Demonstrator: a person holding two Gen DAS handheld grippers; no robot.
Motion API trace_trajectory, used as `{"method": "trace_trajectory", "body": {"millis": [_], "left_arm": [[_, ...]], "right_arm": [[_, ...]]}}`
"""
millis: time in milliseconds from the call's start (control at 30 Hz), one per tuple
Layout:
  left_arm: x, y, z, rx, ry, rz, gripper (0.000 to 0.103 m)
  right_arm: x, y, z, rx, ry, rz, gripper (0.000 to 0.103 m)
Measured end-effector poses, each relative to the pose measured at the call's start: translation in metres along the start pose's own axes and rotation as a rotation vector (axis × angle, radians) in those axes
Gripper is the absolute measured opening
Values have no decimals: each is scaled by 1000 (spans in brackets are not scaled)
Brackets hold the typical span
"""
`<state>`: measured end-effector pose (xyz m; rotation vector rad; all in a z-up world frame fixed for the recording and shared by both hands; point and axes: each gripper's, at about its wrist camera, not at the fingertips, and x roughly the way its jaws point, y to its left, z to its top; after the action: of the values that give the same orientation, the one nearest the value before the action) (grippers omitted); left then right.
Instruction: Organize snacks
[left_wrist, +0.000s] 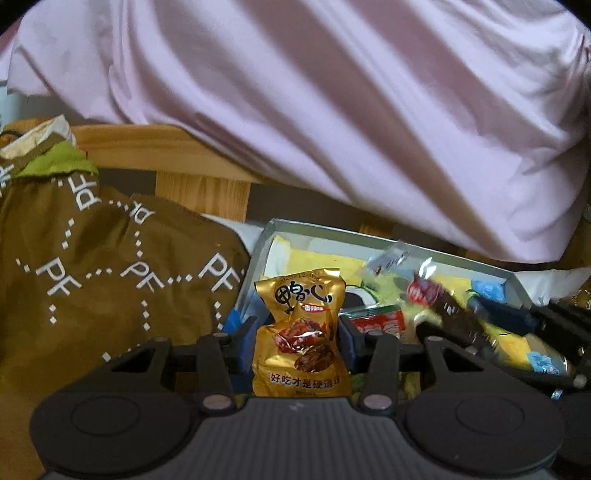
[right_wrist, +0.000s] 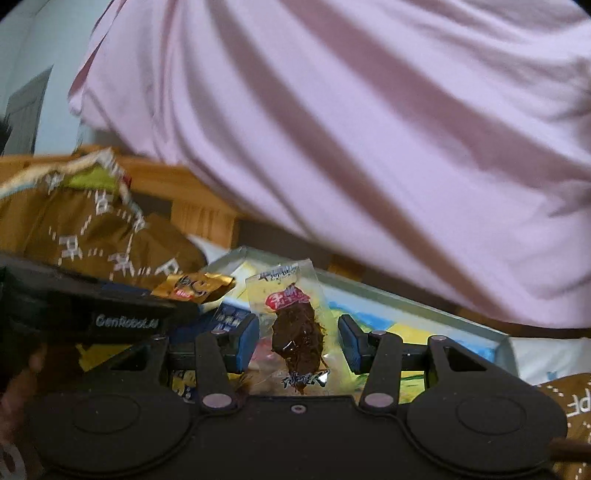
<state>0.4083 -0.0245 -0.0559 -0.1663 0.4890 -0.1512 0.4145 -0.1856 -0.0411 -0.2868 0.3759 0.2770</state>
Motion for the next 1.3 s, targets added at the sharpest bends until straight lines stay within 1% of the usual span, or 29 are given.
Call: {"method": "trace_trajectory", "body": {"millis": [100, 267, 433, 500, 567, 633, 700, 733, 767, 800, 867, 900, 967, 1000, 1067, 1233, 1300], "left_arm": [[7, 5, -2, -24, 30, -10, 49], [16, 9, -6, -20, 73, 3, 50], [19, 16, -9, -69, 95, -7, 54], [19, 16, -9, -74, 98, -9, 56], [17, 15, -8, -73, 101, -6, 57], [15, 14, -7, -73, 103, -5, 57], [11, 13, -4, -79, 93, -7, 60], [8, 12, -2, -84, 88, -10, 63], [4, 11, 0, -91, 83, -11, 67], [0, 11, 2, -100, 76, -14, 69], [-9, 11, 6, -119, 61, -17, 74], [-14, 11, 8, -129, 51, -17, 75], [-28, 11, 13, -148, 23, -14, 85], [-34, 10, 15, -153, 9, -12, 87], [-48, 9, 19, -151, -19, -10, 93], [-83, -1, 29, -120, -95, 13, 101], [-99, -6, 31, -109, -130, 20, 102]], "right_arm": [[8, 5, -7, -8, 38, 7, 49], [13, 11, -16, -19, 68, 14, 50], [16, 14, -18, -30, 92, 25, 50], [16, 13, -20, -27, 96, 29, 52], [13, 11, -21, -22, 98, 30, 58], [11, 8, -20, -10, 97, 29, 61], [6, 4, -17, 12, 86, 33, 68], [3, 2, -16, 21, 77, 34, 72], [0, 0, -15, 29, 70, 33, 75], [-4, -2, -13, 37, 63, 27, 76], [-11, -6, -9, 48, 48, 14, 82], [-17, -9, -7, 56, 37, 5, 83], [-26, -14, -2, 73, 20, -10, 87], [-31, -18, 1, 84, 12, -18, 89], [-43, -25, 5, 109, -8, -35, 97], [-80, -42, 14, 171, -63, -62, 102], [-97, -50, 16, 199, -89, -71, 102]]}}
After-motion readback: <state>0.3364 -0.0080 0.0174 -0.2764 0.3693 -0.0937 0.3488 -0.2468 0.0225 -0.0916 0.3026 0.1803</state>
